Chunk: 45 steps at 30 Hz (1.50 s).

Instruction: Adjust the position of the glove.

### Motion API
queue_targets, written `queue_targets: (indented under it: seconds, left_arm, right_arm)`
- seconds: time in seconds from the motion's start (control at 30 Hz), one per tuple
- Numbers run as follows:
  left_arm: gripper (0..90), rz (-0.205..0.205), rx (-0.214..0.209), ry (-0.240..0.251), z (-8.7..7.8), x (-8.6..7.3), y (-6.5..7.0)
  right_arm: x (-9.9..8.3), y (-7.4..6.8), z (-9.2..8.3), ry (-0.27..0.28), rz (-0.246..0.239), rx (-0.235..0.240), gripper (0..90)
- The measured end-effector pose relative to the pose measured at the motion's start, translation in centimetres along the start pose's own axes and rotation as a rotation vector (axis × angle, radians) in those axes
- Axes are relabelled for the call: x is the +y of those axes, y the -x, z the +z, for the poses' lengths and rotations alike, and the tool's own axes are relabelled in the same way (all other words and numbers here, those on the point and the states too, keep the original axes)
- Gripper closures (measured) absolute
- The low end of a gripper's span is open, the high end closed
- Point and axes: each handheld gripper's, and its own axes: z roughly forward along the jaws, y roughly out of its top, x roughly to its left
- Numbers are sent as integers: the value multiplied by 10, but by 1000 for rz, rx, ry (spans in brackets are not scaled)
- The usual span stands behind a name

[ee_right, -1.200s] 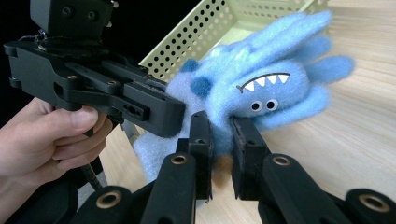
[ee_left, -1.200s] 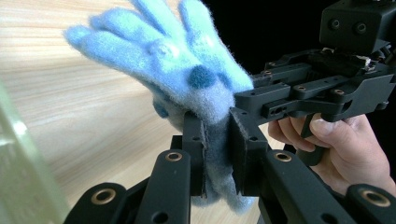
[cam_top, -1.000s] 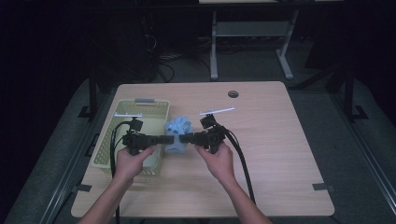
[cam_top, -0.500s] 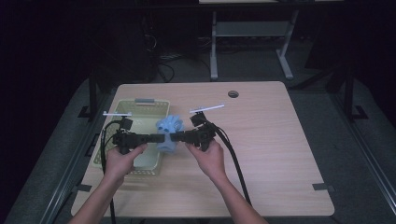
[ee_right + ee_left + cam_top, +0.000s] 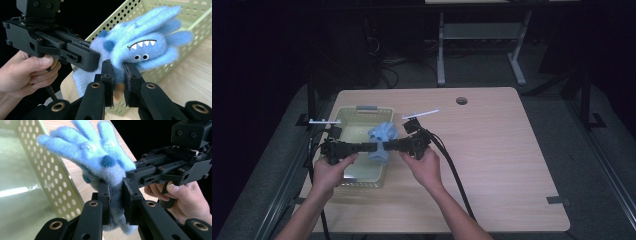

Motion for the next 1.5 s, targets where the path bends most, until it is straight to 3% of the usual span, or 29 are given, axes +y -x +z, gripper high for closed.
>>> queue_targets:
  seconds: [0.77, 1.5]
  left_arm:
    - [779, -15, 47, 12, -31, -4, -18]
    - [781, -60, 111, -3, -43, -7, -38]
  right_arm:
    - [11, -13, 36, -39, -5, 27, 802]
    - [15, -9, 68, -81, 12, 43, 802]
